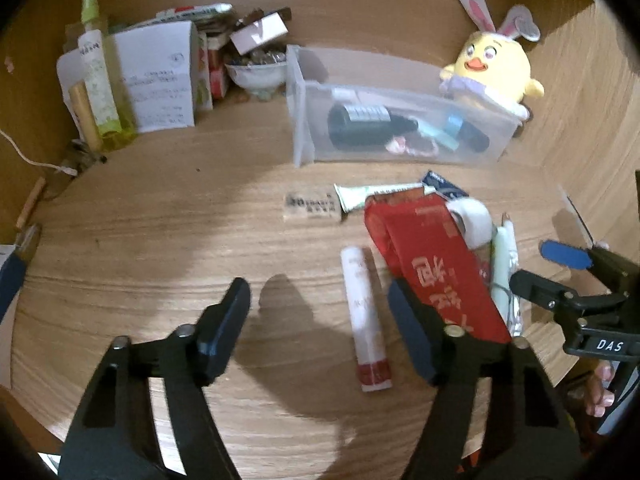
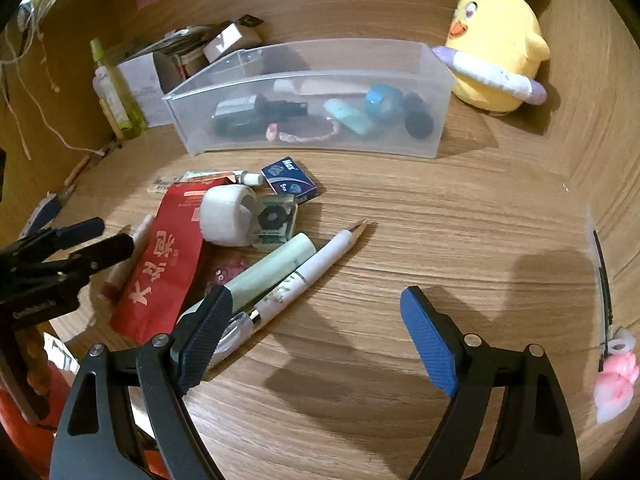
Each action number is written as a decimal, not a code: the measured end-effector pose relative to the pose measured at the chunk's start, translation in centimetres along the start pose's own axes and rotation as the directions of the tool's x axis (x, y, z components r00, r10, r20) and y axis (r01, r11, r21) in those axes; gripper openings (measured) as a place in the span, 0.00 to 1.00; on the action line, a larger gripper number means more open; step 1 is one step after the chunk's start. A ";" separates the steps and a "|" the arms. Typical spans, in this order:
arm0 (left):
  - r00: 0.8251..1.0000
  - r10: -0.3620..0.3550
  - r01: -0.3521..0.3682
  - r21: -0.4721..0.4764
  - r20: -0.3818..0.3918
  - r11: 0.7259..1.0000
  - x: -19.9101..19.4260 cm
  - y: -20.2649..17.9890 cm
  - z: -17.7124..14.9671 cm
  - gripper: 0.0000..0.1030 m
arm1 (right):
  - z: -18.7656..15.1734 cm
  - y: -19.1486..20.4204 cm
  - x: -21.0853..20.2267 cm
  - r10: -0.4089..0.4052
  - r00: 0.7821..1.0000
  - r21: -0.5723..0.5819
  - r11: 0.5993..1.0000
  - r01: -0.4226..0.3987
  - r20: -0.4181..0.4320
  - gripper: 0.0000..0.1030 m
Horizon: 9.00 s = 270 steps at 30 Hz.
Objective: Organize objects
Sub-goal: 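Withdraw both tools from the box toward the pile, then grasp the lipstick with left tool while right tool grasps the white pen, then lower the lipstick and white pen into the box and open both tools, then withdraw both tools from the box back toward the pile, then grasp the red packet with left tool while right tool grasps the mint tube, then carry the red packet and mint tube into the box and open both tools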
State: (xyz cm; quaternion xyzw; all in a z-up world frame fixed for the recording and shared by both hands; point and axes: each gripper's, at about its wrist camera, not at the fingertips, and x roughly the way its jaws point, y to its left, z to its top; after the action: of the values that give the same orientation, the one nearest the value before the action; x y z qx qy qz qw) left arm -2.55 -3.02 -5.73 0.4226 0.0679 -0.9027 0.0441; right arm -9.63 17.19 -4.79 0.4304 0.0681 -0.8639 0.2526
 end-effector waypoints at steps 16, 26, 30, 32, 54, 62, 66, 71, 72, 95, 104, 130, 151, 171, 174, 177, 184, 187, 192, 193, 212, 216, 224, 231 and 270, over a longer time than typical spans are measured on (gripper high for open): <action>0.999 0.025 -0.025 0.020 0.023 0.999 0.5 -0.4 -0.5 0.14 | -0.9 -0.8 -0.5 -0.055 0.998 -0.131 0.990 0.057 0.021 0.13; 0.999 0.024 -0.023 -0.015 0.045 1.000 -0.1 0.6 0.2 0.14 | 0.1 -3.0 -1.8 -0.061 0.995 -0.035 0.997 0.064 0.076 0.10; 0.996 0.019 -0.017 -0.026 0.084 1.000 -1.2 0.9 1.2 0.14 | 1.4 -3.4 -3.1 -0.057 0.990 -0.014 0.998 0.059 0.129 0.10; 0.994 0.012 -0.009 -0.029 0.111 1.000 -1.9 0.8 1.8 0.14 | 2.1 -3.4 -3.6 -0.054 0.987 -0.008 0.998 0.055 0.154 0.10; 0.956 -0.088 0.088 0.014 0.281 0.996 -4.2 -1.5 12.4 0.14 | 13.7 -3.2 -7.3 -0.048 0.913 -0.010 0.998 0.058 0.405 0.10; 0.959 -0.073 0.074 0.008 0.273 0.997 -2.2 -1.4 15.9 0.14 | 16.7 -3.1 -4.5 -0.136 0.911 -0.032 0.986 0.161 0.388 0.10; 0.967 -0.071 0.075 -0.009 0.245 0.997 -0.1 -1.1 17.3 0.14 | 17.5 -3.0 -2.2 -0.181 0.916 -0.060 0.975 0.216 0.359 0.10; 0.982 -0.036 0.039 -0.013 0.186 0.999 3.3 -1.1 18.4 0.14 | 17.6 -2.7 0.9 -0.202 0.932 -0.114 0.963 0.245 0.300 0.10; 0.985 -0.020 0.022 -0.010 0.174 1.000 4.0 -1.1 18.5 0.14 | 17.5 -2.5 1.5 -0.205 0.936 -0.132 0.959 0.250 0.286 0.10; 0.989 -0.052 0.045 0.047 0.138 0.998 4.2 -2.0 17.5 0.61 | 17.3 0.0 5.7 -0.053 0.996 -0.221 0.973 0.066 0.067 0.30; 0.975 -0.069 0.061 0.046 0.210 0.997 -0.5 -1.4 16.4 0.94 | 16.3 -0.8 0.5 -0.021 0.989 -0.167 0.985 0.046 0.148 0.61; 0.995 -0.103 0.102 0.050 0.018 0.994 1.0 -2.5 4.5 0.96 | 3.1 0.7 -1.2 0.028 0.998 -0.060 0.998 -0.024 0.063 0.80; 0.995 -0.026 0.035 0.092 -0.095 0.995 4.1 -2.4 2.3 0.96 | 1.7 -1.7 0.3 -0.001 0.999 -0.110 0.994 -0.003 -0.036 0.39; 0.996 -0.032 0.042 0.106 -0.088 0.993 4.9 -2.4 3.9 0.93 | 1.7 2.6 1.2 0.131 0.989 -0.124 0.983 -0.138 -0.062 0.37; 0.994 -0.046 0.055 0.096 -0.095 0.994 5.0 -2.1 3.9 0.79 | 1.6 2.1 1.0 0.132 0.989 -0.142 0.980 -0.140 -0.064 0.27; 0.995 -0.049 0.057 0.093 -0.088 0.994 4.9 -1.9 3.9 0.73 | 1.4 1.6 0.9 0.091 0.994 -0.174 0.980 -0.100 -0.059 0.17; 0.996 -0.054 0.061 0.104 -0.077 0.993 4.5 -2.0 3.6 0.59 | 1.8 -0.3 0.9 0.054 0.997 -0.188 0.980 -0.064 -0.060 0.14; 0.996 -0.047 0.056 0.113 -0.079 0.992 4.5 -2.2 3.6 0.59 | 2.4 -0.5 1.2 0.057 0.996 -0.184 0.980 -0.070 -0.072 0.14; 0.997 -0.035 0.044 0.123 -0.074 0.991 4.8 -2.4 3.8 0.56 | 2.9 0.1 1.9 0.030 0.998 -0.197 0.980 -0.040 -0.052 0.14; 0.997 -0.041 0.049 0.123 -0.072 0.991 4.7 -2.4 3.8 0.54 | 3.0 0.1 2.0 0.028 0.998 -0.195 0.980 -0.037 -0.050 0.14; 0.988 -0.080 0.069 0.087 0.130 0.994 -2.0 -1.8 5.8 0.52 | 7.4 -3.0 -3.7 0.086 0.977 -0.027 0.996 -0.082 0.196 0.14; 0.981 -0.086 0.073 0.082 0.173 0.994 -3.1 -2.0 7.0 0.52 | 8.3 -3.1 -4.5 0.098 0.969 -0.026 0.995 -0.095 0.226 0.14; 0.971 -0.116 0.101 0.083 0.207 0.991 -3.3 -2.9 10.2 0.52 | 10.7 -3.0 -7.1 0.094 0.944 -0.050 0.995 -0.083 0.315 0.14; 0.976 -0.137 0.126 0.077 0.171 0.989 -0.9 -3.8 13.7 0.52 | 13.8 -3.5 -7.5 0.042 0.932 -0.052 0.998 -0.025 0.361 0.14; 0.984 -0.106 0.084 0.146 0.147 0.986 1.2 -5.0 17.4 0.55 | 15.5 -2.5 -1.3 0.018 0.985 -0.154 0.988 0.009 0.173 0.38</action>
State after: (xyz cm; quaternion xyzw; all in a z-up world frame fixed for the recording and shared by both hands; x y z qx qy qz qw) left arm -17.15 -0.89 4.77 0.3500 0.0213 -0.9362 -0.0236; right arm -21.19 14.62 5.65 0.3326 0.1111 -0.8898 0.2922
